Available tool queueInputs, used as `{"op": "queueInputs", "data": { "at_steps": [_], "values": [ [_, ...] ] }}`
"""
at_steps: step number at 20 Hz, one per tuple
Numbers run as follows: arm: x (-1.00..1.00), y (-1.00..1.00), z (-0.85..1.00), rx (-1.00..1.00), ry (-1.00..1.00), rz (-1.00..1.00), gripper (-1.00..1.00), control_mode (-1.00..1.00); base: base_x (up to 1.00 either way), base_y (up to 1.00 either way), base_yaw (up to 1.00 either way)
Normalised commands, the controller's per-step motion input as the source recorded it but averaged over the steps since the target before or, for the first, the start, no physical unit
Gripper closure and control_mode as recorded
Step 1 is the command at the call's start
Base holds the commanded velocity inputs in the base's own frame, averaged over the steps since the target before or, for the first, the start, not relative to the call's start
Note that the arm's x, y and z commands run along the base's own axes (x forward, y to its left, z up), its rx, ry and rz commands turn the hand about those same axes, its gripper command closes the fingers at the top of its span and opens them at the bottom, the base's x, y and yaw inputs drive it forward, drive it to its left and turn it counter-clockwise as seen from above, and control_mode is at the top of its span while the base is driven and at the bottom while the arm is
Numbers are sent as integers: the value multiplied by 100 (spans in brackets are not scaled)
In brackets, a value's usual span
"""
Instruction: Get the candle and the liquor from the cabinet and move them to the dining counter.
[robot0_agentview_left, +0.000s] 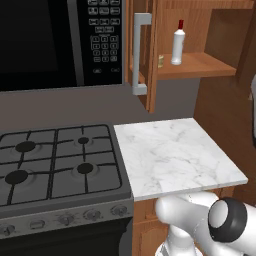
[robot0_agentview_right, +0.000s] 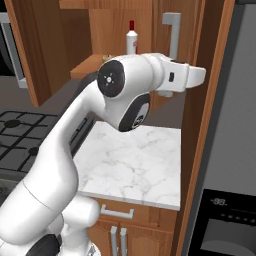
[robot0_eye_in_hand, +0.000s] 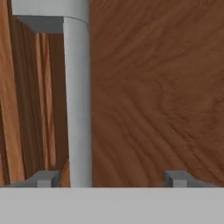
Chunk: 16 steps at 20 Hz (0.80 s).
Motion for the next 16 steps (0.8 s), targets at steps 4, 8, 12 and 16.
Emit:
{"op": "queueInputs", "data": {
  "at_steps": [4,8,12,16],
  "values": [
    [-76,0,0,0,-1,0,-100,-100,0,0,0],
    [-57,28,0,-3,-1,-3,-100,-100,0,0,0],
    [-9,66,0,-6,-1,-13,-100,-100,0,0,0],
    [-2,68,0,-8,0,-17,-100,-100,0,0,0]
  ]
}}
